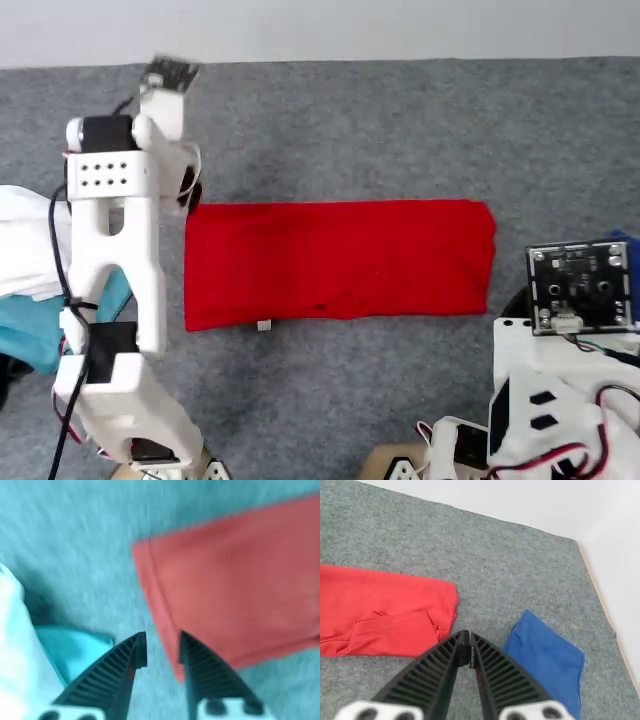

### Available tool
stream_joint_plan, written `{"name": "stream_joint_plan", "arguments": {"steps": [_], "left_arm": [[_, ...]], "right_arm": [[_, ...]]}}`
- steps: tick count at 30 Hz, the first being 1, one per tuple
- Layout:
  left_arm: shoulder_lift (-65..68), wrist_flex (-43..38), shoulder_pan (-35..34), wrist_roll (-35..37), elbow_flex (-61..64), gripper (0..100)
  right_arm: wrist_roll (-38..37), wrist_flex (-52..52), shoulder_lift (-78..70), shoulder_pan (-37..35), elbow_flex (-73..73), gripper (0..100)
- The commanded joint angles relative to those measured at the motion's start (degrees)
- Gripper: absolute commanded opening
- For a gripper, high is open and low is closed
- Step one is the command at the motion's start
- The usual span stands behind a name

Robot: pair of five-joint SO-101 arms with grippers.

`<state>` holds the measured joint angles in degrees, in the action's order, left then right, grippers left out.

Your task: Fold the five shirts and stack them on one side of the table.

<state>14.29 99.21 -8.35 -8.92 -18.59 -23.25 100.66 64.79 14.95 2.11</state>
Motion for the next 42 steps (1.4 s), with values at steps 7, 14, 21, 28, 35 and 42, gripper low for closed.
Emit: {"name": "stream_joint_plan", "arguments": {"steps": [7,14,21,28,35,42], "left_arm": [[7.3,1.1,-3.7,-7.6,2.4,24],[16.0,-2.3,-2.7,-9.0,2.4,24],[20.1,-6.3,-2.5,-8.6,2.4,24],[24.0,-6.9,-0.3,-7.7,2.4,24],[27.6,-6.9,0.1,-2.8,-0.5,20],[29.9,-6.5,1.3,-2.5,-1.6,0]], "right_arm": [[-0.4,2.2,0.1,9.8,0.0,0.9],[-0.6,2.1,0.1,10.5,-0.2,0.9],[-0.6,2.1,0.1,10.5,-0.2,0.9],[-0.6,2.1,0.1,10.4,-0.2,0.9],[-0.6,2.1,0.1,10.5,-0.4,0.9],[-0.6,2.1,0.0,10.4,-3.3,0.9]]}}
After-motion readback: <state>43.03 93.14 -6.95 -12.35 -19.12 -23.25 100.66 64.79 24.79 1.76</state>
